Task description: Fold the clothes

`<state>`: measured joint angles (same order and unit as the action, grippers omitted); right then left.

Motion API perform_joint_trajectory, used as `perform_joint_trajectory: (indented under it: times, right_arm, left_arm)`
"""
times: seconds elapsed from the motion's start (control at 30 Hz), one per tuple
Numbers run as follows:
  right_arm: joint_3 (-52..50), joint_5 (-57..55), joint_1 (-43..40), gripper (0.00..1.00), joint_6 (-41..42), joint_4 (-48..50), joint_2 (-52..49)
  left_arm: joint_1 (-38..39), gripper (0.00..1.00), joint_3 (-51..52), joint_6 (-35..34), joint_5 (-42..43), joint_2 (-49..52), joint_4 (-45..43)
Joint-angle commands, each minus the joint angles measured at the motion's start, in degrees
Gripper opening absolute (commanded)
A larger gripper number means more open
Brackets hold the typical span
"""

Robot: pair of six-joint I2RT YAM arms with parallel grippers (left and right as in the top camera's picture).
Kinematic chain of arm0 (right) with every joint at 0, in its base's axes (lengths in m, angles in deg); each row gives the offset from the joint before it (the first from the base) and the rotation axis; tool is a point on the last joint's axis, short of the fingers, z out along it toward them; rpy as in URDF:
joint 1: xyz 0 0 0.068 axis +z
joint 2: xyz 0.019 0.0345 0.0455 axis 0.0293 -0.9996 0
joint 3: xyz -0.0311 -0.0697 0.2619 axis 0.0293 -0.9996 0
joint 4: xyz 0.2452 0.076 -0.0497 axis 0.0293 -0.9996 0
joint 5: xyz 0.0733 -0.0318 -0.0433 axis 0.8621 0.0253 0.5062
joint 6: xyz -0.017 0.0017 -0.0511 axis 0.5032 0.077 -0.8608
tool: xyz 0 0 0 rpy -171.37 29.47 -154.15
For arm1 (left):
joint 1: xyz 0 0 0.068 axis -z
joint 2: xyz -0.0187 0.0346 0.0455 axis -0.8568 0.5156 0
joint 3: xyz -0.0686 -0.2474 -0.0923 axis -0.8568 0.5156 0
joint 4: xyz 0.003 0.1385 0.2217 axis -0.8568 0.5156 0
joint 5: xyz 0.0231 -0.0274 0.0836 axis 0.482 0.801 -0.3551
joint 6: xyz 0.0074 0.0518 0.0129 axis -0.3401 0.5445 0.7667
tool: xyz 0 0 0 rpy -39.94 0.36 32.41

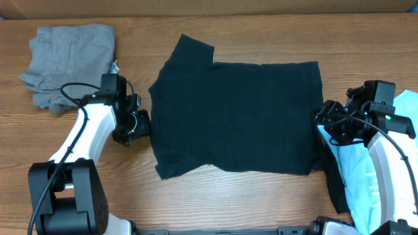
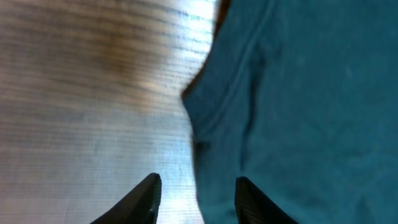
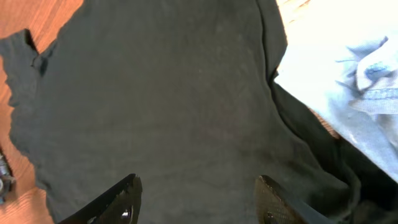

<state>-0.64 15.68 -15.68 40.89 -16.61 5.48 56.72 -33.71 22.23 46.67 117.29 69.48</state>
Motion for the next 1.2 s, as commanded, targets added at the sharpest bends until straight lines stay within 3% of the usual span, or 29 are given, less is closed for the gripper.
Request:
perform_joint_trajectory:
  times: [0.0,0.33,0.4,0.43,0.5,0.63,0.9,0.97,1.0,1.1,1.17]
  right_arm:
    - [1.2,1.4,0.1,0.61,-0.7,0.2,0.7]
    - [1.2,1.4,0.1,0.62,-0.7,-0.2,0.7]
    - [1.2,1.4,0.1,0.62,-0.7,-0.1,0.7]
    - [1.2,1.4,0.1,0.63,-0.7,-0.2,0.7]
    - [1.2,1.4,0.1,0.63,-0.7,-0.2,0.7]
    - [1.2,1.4,0.1,0.63,-0.7,-0.3,0.7]
    - [1.0,1.4,0.1,0.63,-0.7,-0.7,0.7]
    - [0.7,1.4,0.1,0.63,-0.7,-0.7,0.7]
    - [0.4,1.4,0.1,0.63,-0.7,-0.7,0.7]
    - [-0.6,1.4,0.1,0.64,-0.7,-0.9,0.7]
    - [-1.3,1.4,0.2,0.65,-1.0,-1.3,0.7]
  left_arm:
    - [0.5,0.41,4.4,-2.4,0.0,0.2,-5.4]
    - [0.6,0.39,8.5,-5.1,-0.1,5.1,-14.3]
    - [0.6,0.31,8.5,-5.2,-0.1,6.1,-15.6]
    - [0.7,0.16,8.5,-6.5,-0.1,7.0,-16.3]
    - [0.7,0.05,8.5,-7.7,-0.1,7.4,-16.7]
    - [-0.5,0.04,6.8,-10.4,-3.5,7.3,-15.2]
    - [-8.6,0.04,-4.0,-11.1,-15.2,7.3,-2.1]
    - [-10.3,0.11,-6.3,-11.0,-13.8,7.3,-1.2]
    - [-11.0,0.24,-7.5,-10.3,-11.6,7.3,-0.9]
    - [-11.6,0.45,-10.1,-6.8,-5.8,7.3,0.1]
    - [-11.5,0.50,-11.6,-6.2,-4.7,7.3,1.5]
